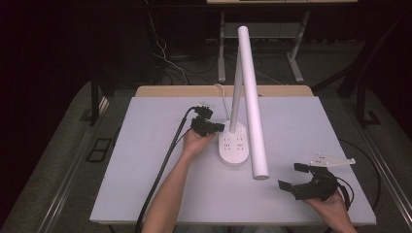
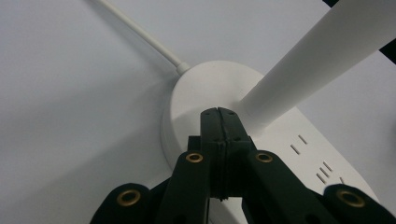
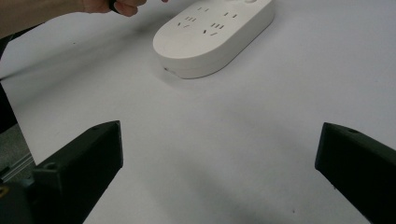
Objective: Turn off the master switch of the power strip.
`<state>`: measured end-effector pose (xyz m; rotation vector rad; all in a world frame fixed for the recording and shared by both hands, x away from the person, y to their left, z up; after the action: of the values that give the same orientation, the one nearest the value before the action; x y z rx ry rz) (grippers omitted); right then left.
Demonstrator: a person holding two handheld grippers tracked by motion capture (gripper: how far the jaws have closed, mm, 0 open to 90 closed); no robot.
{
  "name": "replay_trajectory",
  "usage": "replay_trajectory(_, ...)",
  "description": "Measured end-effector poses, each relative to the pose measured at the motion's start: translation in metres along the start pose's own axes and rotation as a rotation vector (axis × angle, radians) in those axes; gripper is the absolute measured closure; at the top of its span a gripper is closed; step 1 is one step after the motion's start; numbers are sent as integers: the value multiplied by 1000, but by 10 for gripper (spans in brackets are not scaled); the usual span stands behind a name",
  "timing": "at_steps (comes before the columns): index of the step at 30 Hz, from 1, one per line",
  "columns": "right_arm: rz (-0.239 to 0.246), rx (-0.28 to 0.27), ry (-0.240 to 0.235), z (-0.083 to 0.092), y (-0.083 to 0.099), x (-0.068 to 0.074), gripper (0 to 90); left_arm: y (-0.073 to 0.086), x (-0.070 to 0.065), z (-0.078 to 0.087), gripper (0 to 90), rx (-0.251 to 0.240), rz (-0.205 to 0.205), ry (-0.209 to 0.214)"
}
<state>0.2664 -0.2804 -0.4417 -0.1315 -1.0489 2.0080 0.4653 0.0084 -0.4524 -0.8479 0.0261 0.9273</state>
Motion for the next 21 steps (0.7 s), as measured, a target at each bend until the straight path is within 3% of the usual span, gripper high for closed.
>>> replay_trajectory(7,0,-5,8,0,0,-1,2,0,-3,-3,900,18,-11,-7)
replay_trajectory(15,-4,-6,5,1,0,0,2,-3,-8,-8,900,22,10,-15)
replay_trajectory(16,-6,-7,4,1,0,0,2,-2,-7,-7,900,36,-5,-20)
replay_trajectory(19,-4,-5,5,1,0,0,2,-3,-6,-8,900,24,23,-7)
replay_trajectory(21,6,-6,7,1,0,0,2,-2,-7,-8,900,29,17,-8)
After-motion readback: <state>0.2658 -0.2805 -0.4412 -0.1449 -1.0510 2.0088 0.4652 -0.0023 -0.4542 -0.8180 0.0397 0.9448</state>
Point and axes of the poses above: each handheld gripper's, and its own axes: z roughly backward along the jaws, y roughly out of its underside, x roughly to its left, the point moved 4 cm from there along -z, roughly forward along the jaws, and after that the axes turned 6 degrees about x, right-handed, at the moved point
